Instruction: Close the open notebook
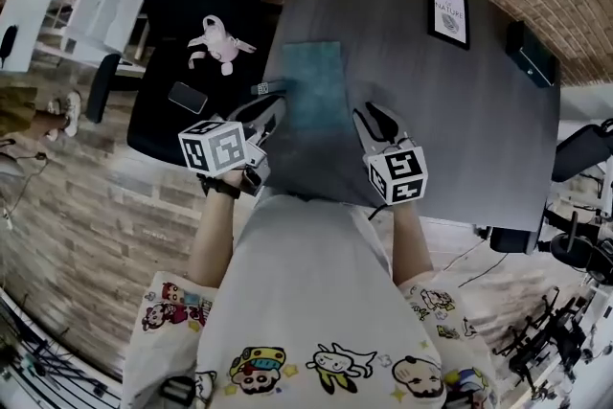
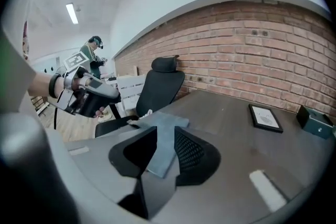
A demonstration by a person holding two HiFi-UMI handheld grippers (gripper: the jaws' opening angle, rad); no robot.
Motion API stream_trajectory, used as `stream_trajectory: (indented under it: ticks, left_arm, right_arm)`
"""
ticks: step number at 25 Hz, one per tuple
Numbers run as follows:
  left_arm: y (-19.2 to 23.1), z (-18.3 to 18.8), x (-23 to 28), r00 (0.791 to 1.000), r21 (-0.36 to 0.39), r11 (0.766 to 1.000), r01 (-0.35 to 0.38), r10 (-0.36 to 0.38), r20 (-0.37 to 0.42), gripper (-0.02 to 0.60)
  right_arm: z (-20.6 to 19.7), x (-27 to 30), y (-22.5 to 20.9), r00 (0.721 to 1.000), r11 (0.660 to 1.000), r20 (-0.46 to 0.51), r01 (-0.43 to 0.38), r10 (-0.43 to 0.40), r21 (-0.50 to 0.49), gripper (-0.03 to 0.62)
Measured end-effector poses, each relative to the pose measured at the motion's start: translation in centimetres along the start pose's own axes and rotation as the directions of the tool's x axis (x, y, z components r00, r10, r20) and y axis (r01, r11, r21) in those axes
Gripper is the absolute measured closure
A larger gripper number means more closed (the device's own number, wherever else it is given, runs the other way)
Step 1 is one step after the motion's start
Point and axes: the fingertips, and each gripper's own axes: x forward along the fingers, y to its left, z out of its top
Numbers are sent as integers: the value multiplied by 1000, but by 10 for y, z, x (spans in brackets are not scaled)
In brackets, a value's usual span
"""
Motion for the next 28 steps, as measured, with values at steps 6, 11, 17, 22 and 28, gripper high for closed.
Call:
stream_trajectory:
  ticks: [6,11,17,22,28]
  left_arm:
    - [-52,39,5,997,196,979,64,-71,24,509]
    - [-96,52,6,993,354,931,92,-112,35,512]
    - [-121,49,5,995,530,845,67,-93,22,540]
    - [-128,45,3,997,604,796,36,-73,37,581]
    - [-123,45,-8,994,607,794,-17,-49,93,583]
  right_arm:
    - [50,-36,-31,982,991,158,86,-101,100,487]
    - [84,-78,-50,944,977,274,146,-185,157,516]
    - [106,-119,-56,902,968,357,207,-244,139,583]
    - [107,-135,-59,887,963,378,221,-265,155,585]
    - [94,-135,-58,892,960,359,230,-274,161,585]
